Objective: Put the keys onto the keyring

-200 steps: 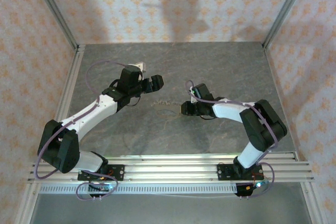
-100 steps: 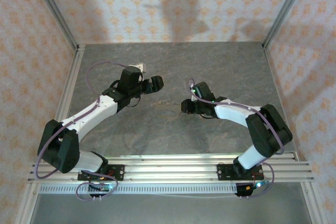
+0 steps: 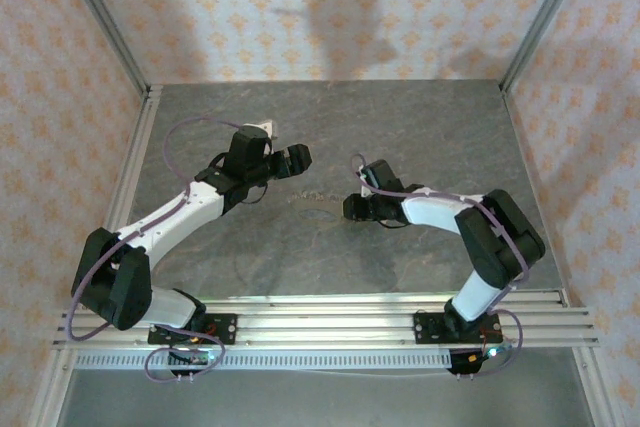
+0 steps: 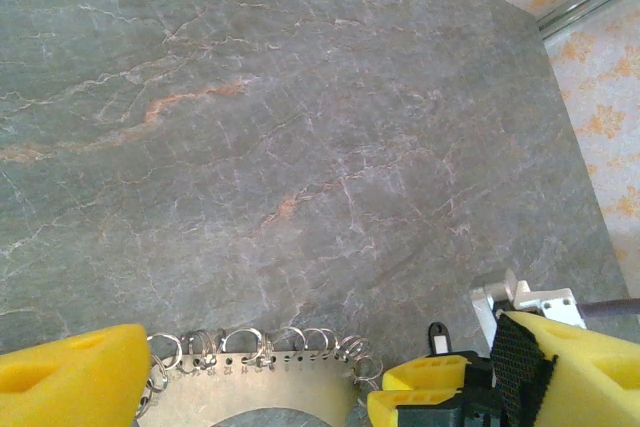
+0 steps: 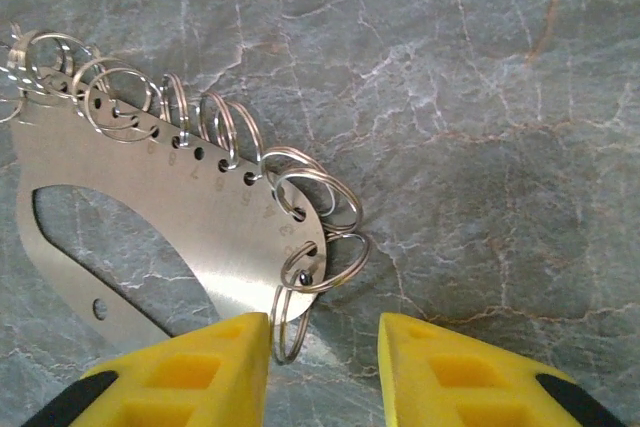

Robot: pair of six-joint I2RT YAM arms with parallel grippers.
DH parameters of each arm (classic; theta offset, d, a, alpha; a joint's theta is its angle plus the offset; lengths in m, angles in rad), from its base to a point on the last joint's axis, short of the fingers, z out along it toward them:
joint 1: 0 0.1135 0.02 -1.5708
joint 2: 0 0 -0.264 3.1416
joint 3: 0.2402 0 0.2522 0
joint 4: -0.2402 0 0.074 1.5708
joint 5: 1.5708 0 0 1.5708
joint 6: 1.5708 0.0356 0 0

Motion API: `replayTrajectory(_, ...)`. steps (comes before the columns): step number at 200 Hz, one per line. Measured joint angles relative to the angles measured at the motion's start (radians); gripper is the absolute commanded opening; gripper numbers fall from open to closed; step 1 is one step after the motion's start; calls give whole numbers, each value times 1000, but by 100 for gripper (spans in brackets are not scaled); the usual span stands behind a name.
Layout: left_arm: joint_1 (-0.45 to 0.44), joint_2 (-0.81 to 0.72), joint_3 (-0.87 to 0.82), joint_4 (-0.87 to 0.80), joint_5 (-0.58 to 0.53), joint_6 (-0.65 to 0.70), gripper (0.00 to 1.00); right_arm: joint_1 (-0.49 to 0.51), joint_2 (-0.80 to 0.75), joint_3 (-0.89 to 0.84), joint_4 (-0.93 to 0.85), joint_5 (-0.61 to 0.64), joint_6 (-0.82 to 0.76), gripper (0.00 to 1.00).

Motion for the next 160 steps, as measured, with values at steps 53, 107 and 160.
replayTrajectory(53, 0, 17, 0, 10, 0, 0, 90, 11, 13, 31, 0, -4, -5, 19)
replayTrajectory(107, 0, 34, -3, 23, 0, 0, 90, 19, 24, 53, 0, -15, -8, 1)
replayTrajectory(160, 0, 55, -3, 31, 1, 0, 90, 19, 23, 53, 0, -15, -11, 13)
